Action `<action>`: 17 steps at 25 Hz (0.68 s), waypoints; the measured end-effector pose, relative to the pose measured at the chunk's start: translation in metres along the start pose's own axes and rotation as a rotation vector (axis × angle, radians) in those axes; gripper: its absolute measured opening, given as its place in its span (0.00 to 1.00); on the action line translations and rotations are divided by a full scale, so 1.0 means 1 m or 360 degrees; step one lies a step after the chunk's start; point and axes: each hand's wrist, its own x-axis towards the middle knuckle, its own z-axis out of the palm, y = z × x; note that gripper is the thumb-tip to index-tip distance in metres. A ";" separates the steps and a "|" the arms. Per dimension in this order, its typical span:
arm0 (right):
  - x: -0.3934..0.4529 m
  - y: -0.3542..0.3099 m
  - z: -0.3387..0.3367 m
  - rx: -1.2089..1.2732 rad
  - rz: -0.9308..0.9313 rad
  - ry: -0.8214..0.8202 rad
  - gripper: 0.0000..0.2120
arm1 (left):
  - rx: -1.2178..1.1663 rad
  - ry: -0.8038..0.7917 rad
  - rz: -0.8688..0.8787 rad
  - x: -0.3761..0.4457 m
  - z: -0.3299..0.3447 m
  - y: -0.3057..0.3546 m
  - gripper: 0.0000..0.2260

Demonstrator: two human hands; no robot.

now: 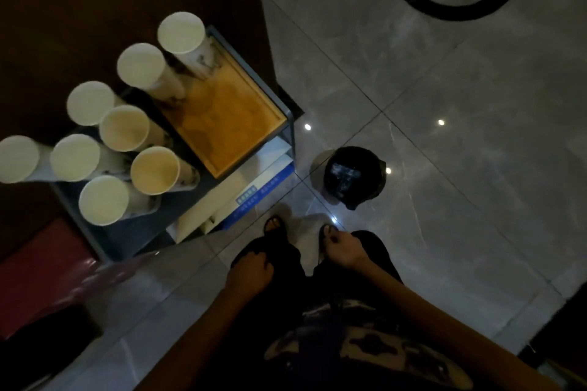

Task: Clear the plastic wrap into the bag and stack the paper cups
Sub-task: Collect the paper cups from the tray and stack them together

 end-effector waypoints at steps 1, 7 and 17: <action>-0.005 0.002 -0.002 -0.0069 -0.0012 -0.0027 0.19 | -0.0108 0.0036 -0.0043 -0.005 0.001 0.005 0.14; -0.007 0.007 -0.023 -0.0406 -0.0223 -0.0144 0.19 | -0.0634 0.0170 -0.0206 -0.026 0.015 0.012 0.15; 0.003 -0.047 -0.024 -0.0901 -0.0549 -0.0211 0.15 | -0.0894 0.0346 -0.0475 -0.068 0.045 -0.025 0.14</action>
